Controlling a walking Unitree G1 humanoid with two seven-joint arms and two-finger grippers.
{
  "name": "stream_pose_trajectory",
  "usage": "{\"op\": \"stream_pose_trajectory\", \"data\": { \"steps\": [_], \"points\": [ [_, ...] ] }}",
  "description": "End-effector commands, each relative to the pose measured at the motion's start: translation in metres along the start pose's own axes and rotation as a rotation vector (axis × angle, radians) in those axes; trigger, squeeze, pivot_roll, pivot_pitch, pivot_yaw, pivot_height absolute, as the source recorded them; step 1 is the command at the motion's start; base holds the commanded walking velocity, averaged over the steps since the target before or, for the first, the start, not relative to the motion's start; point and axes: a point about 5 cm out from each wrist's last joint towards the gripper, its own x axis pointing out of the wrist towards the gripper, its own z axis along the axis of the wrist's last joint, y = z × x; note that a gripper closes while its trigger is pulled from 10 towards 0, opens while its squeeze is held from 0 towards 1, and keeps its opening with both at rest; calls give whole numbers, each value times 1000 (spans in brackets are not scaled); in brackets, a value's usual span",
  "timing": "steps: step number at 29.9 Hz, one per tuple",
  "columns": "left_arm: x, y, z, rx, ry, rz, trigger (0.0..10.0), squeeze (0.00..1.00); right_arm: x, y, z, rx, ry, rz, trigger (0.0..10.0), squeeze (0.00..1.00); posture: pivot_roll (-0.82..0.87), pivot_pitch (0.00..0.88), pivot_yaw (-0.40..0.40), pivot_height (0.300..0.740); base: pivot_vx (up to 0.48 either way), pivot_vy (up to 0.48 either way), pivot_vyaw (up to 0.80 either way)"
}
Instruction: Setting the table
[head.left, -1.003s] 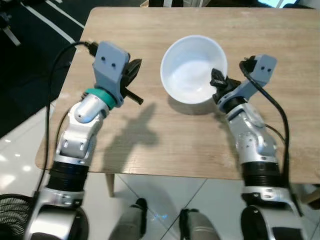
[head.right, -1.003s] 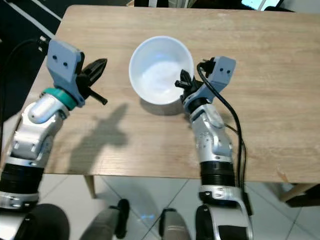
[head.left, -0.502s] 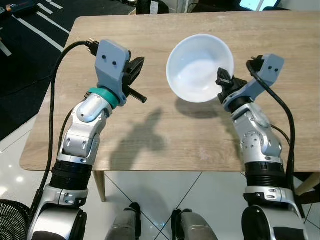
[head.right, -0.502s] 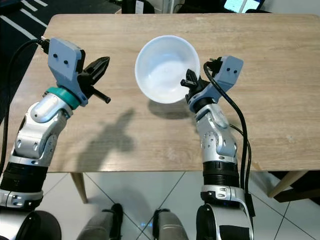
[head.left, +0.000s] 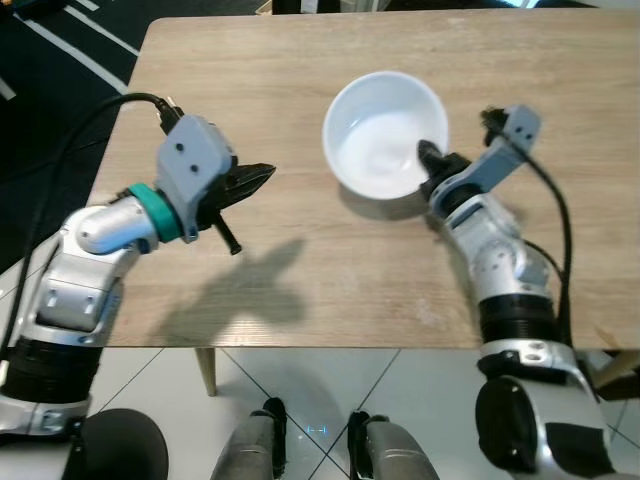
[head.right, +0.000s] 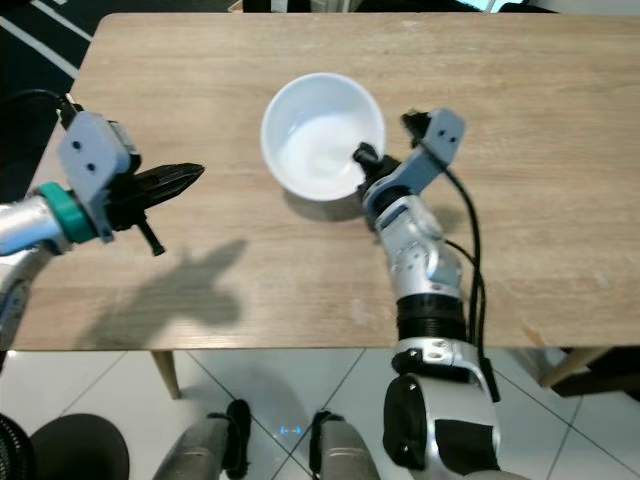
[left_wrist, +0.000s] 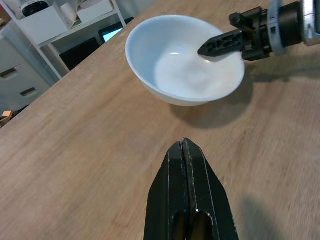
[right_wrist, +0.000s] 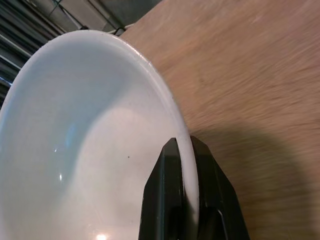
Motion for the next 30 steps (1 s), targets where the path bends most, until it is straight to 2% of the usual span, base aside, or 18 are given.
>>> {"op": "stream_pose_trajectory", "data": {
  "steps": [1,5,7,12,17,18,19,24,29,30],
  "points": [
    [-7,-3,0,9,21,-37,10000,0,2,5,-9,30,56,57,10000,0,65,198,89,740,0,0,0],
    [-18,-2,-3,20,57,-42,10000,0,3,17,-11,-1,102,154,10000,0,59,201,83,740,0,0,0],
    [-24,-6,-7,15,80,-48,10000,0,5,28,-16,-63,130,209,10000,0,66,205,73,740,0,0,0],
    [-25,-11,-8,-1,79,-46,10000,0,6,36,-20,-138,136,254,10000,0,67,203,70,740,0,0,0],
    [-25,-14,-7,-13,75,-49,10000,0,7,37,-21,-164,144,264,10000,0,67,202,70,740,0,0,0],
    [-24,-14,-8,-15,76,-49,10000,0,7,36,-21,-163,148,272,10000,588,63,199,71,740,0,0,0],
    [-24,-14,-8,-17,76,-47,10000,0,6,36,-22,-161,150,277,10000,1000,63,198,72,740,0,0,0],
    [-23,-15,-9,-21,75,-45,10000,0,6,32,-21,-156,143,260,10000,1000,62,196,72,740,0,0,0],
    [-22,-16,-9,-26,72,-42,10000,0,5,34,-11,-157,90,282,10000,1000,58,192,73,740,0,0,0],
    [-22,-16,-9,-27,72,-41,10000,0,4,35,-8,-159,78,290,10000,765,58,192,73,740,0,0,0]
  ]
}}
